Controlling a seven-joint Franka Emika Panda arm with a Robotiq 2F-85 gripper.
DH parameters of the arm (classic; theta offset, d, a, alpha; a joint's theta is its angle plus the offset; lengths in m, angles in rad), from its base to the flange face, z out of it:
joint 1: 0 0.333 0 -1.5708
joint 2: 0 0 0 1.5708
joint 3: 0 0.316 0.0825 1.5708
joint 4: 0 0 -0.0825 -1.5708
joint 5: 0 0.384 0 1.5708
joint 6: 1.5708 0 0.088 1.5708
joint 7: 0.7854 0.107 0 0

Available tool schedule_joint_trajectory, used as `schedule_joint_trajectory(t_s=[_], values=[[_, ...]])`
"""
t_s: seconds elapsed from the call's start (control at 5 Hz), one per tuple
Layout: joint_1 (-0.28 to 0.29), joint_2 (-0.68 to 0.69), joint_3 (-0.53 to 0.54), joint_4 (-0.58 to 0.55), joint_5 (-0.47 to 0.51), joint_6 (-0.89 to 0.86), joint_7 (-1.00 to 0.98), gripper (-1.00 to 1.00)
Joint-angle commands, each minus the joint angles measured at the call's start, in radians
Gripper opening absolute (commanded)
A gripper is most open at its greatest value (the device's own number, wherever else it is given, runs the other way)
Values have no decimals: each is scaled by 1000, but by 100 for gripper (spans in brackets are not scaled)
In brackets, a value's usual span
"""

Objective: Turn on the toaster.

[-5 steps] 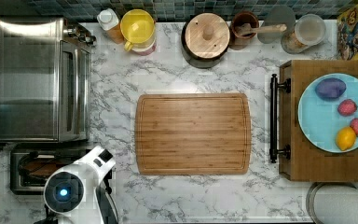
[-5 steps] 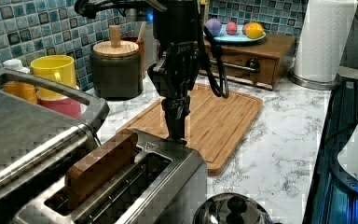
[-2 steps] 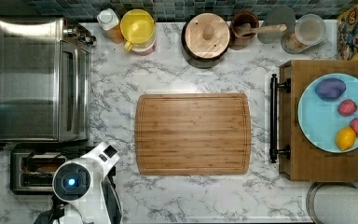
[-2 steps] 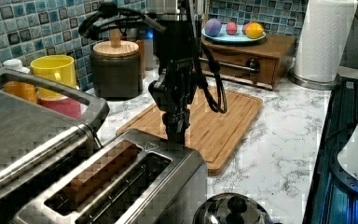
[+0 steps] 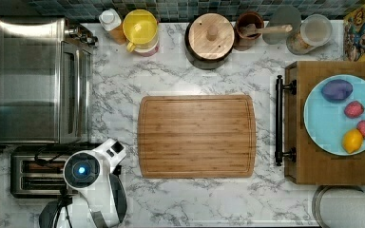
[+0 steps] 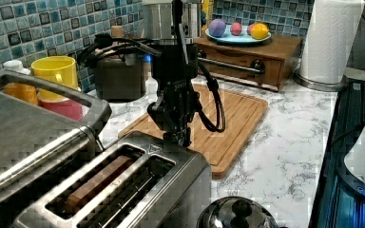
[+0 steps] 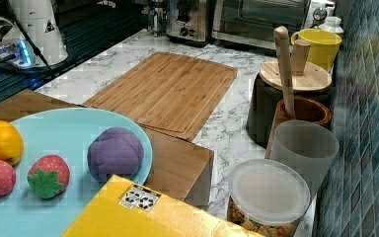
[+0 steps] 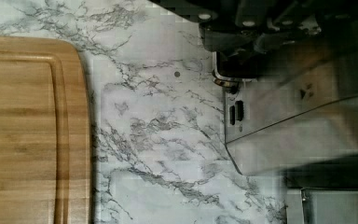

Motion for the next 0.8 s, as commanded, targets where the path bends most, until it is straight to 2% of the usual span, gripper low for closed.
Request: schedule_joint_trajectory(t_s=[0.2,0.6,0.8], values=[[14,76,15,-150,125,34,-200,-100],[39,241,26,-133,56,51,-209,-100],[42,179,30,-144,4,43,-205,-100]])
